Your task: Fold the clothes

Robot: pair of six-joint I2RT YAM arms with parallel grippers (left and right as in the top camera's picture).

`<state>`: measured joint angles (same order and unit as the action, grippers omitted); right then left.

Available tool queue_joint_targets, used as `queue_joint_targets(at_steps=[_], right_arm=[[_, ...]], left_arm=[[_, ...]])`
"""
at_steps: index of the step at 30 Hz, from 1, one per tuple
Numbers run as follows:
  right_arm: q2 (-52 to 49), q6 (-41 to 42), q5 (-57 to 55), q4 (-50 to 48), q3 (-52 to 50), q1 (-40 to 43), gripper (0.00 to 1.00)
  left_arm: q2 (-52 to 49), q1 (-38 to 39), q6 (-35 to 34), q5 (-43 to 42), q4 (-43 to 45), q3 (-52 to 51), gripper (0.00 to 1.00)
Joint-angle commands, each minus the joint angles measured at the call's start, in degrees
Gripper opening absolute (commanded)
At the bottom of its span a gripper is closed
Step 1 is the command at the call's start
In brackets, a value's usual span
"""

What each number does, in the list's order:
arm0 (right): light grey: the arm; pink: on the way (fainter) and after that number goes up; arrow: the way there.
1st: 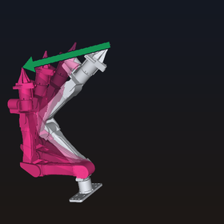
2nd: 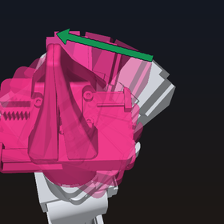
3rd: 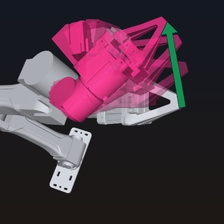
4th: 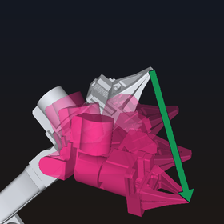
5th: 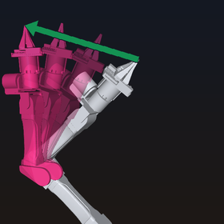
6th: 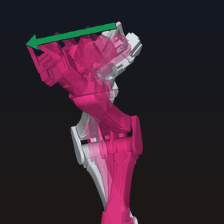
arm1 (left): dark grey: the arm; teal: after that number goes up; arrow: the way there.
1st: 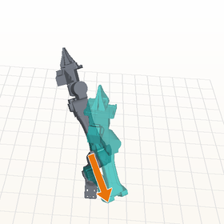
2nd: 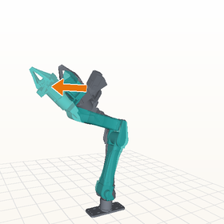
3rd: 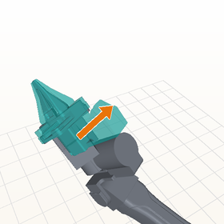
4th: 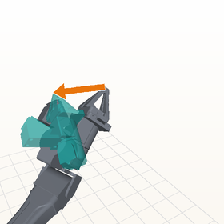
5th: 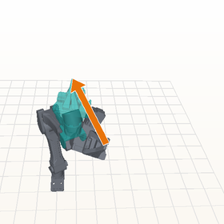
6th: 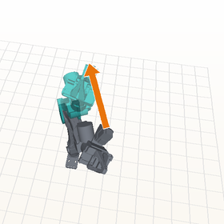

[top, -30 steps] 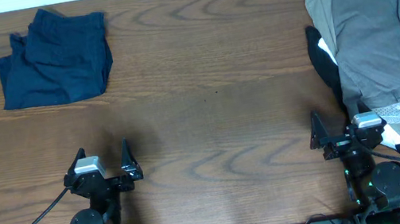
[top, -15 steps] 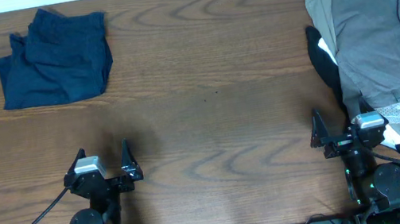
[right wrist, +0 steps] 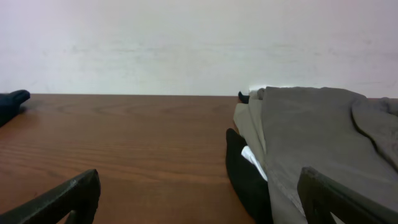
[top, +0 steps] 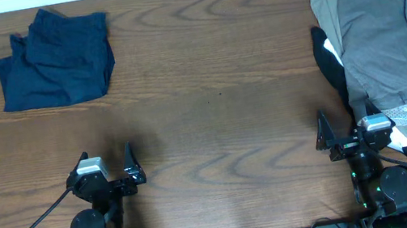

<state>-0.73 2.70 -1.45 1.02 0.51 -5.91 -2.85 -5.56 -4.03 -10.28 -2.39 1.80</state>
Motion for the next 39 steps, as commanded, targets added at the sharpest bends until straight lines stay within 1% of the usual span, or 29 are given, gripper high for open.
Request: queue_joint_targets(at_steps=[1, 7, 10, 14, 18, 22, 26, 30, 32, 35, 39], right_arm=[[0.07, -0.66, 0.20, -0.24, -0.20, -0.44, 0.99], [-0.04, -0.63, 0.22, -0.57, 0.83, -0.44, 0.99], [-1.20, -0.61, 0.20, 0.02, 2.93, -0.44, 0.99], [-6.25, 0.02, -0.02, 2.75, 8.31, -0.42, 0.99], [-15.39, 0.02, -0.28, 5.22, 15.85, -0.39, 0.99], [-28.24, 1.38, -0.22, 8.15, 26.12, -0.37, 0.99], [-40.68, 3.52, -0.22, 16.22, 38.38, -0.37, 0.99], [-53.31, 3.69, 0.52, 28.39, 52.87, -0.17, 0.99], [-58.99, 3.65, 0.46, 33.62, 59.34, 0.04, 0.99], [-65.51, 3.32, 0.42, 38.03, 66.14, 0.50, 0.99], [-69.72, 0.24, 0.46, 37.73, 69.00, 1.70, 0.99]], left_arm=[[-0.09, 0.17, 0.81, -0.66, -1.86, -0.15, 0.98], [-2.36, 0.17, 0.76, -0.66, -2.21, 2.91, 0.98], [-6.86, 0.17, 0.76, -0.63, -4.98, 7.23, 0.98], [-16.87, 0.17, 0.79, -0.66, -9.16, 16.15, 0.98], [-27.93, 0.20, 0.79, -0.68, -13.99, 27.32, 0.98], [-39.47, 0.20, 0.81, -0.68, -22.32, 40.61, 0.98], [-49.40, 0.20, 0.81, -0.68, -31.28, 52.19, 0.98], [-58.77, 0.20, 1.07, -0.68, -40.24, 62.64, 0.98], [-62.66, 0.55, 2.34, -0.66, -43.47, 66.49, 0.98], [-67.36, 2.12, 3.63, -0.66, -46.34, 70.71, 0.98], [-71.23, 6.21, 3.65, -0.66, -45.24, 72.67, 0.98]])
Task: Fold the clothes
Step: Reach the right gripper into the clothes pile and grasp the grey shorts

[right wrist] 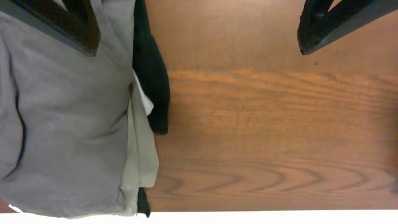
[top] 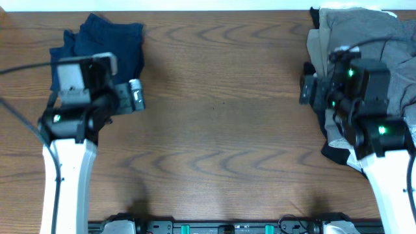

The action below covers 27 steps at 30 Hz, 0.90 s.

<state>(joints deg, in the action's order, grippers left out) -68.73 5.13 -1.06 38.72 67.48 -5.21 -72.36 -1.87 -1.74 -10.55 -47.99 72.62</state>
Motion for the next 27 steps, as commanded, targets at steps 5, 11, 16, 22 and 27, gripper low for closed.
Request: queue_joint_targets(at_steps=[5, 11, 16, 22, 27], right_arm=[[-3.52, -5.88, -0.20, -0.59, 1.31, 2.49, 0.99], [-7.98, -5.86, -0.42, -0.66, -0.61, 8.63, 0.93], [-15.85, -5.86, -0.37, -3.87, -0.63, 11.80, 0.84], [-24.76, -6.05, -0.44, -8.52, -0.63, 11.96, 0.74], [-30.53, -6.08, -2.56, -10.73, -0.63, 11.96, 0.71]], left_arm=[[-4.39, 6.27, 1.70, -0.37, 5.66, 1.81, 0.98], [-7.91, 6.51, -3.93, -1.03, 6.71, 1.73, 0.98], [-10.12, 6.51, -5.86, -1.01, 6.71, 1.70, 0.98], [-11.13, 6.51, -5.88, -1.01, 6.71, 1.70, 0.98], [-11.13, 6.51, -5.86, -1.01, 6.71, 1.70, 0.98]])
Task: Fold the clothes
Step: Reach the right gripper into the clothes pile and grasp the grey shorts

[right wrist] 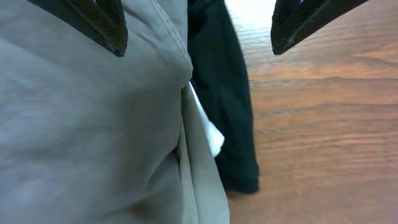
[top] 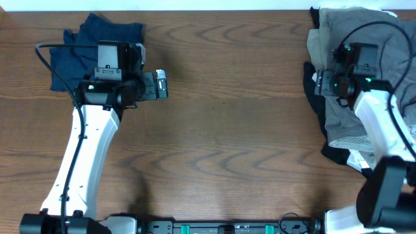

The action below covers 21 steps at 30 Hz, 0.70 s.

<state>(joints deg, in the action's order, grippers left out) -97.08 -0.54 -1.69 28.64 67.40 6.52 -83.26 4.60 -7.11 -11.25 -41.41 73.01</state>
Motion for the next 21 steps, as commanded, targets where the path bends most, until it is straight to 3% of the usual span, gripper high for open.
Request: queue_joint_targets(at_steps=[1, 5, 15, 17, 21], right_arm=[[-3.17, -0.39, -2.84, -1.16, -0.55, 0.22, 0.70], [-6.51, -0.33, -4.70, -4.50, -0.55, 0.22, 0.59], [-12.92, 1.77, -7.54, -12.09, -0.55, 0.17, 0.56], [-13.29, 1.75, -8.11, -12.92, -0.57, 0.22, 0.50], [-13.05, 1.75, -10.54, -13.75, -0.52, 0.22, 0.31]], left_arm=[[-0.22, 0.04, -0.48, -0.31, 0.13, 1.31, 0.98], [-0.22, 0.04, -0.48, -0.31, 0.15, 1.31, 0.98], [-0.22, 0.04, -0.50, -0.31, 0.15, 1.31, 0.98], [-0.22, 0.04, -0.48, -0.31, 0.15, 1.31, 0.98], [-0.22, 0.04, -0.48, -0.28, 0.20, 1.31, 0.98]])
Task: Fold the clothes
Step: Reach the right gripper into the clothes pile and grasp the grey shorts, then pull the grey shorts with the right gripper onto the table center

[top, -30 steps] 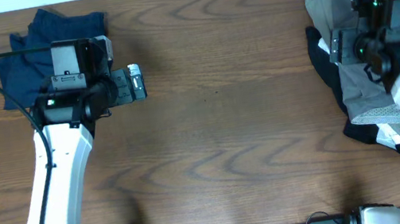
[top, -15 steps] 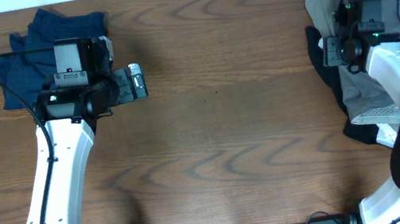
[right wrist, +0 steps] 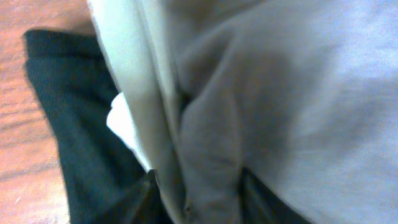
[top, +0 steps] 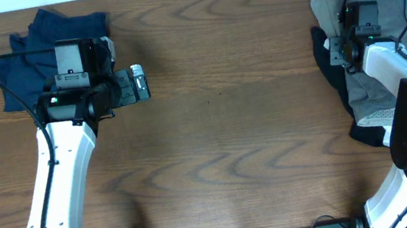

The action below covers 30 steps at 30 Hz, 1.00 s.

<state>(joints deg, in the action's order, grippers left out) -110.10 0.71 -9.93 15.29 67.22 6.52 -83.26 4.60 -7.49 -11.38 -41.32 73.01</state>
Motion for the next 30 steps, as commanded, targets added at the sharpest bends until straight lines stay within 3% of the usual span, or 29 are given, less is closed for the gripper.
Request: queue_joint_targets(at_steps=[1, 5, 13, 20, 30], right_arm=[[0.17, 0.52, -2.27, -0.37, -0.35, 0.22, 0.23], [2.62, 1.79, -1.84, 0.63, -0.31, 0.20, 0.01], [16.06, 1.75, 4.66, 4.85, -0.22, -1.51, 0.01], [28.24, 3.13, 13.38, 4.63, -0.13, -10.05, 0.01], [22.71, 6.91, 13.20, -4.61, -0.13, -31.91, 0.01]], left_arm=[[-0.22, 0.04, -0.11, -0.15, 0.13, 1.31, 0.98], [-0.22, 0.04, -0.13, -0.15, 0.50, 1.31, 0.98], [0.90, -1.31, -0.11, 1.42, 0.28, 1.38, 0.98], [9.03, -8.20, -0.13, 1.53, 0.20, 1.38, 0.98], [14.36, -14.99, -0.09, 1.55, -3.67, 1.38, 0.98]])
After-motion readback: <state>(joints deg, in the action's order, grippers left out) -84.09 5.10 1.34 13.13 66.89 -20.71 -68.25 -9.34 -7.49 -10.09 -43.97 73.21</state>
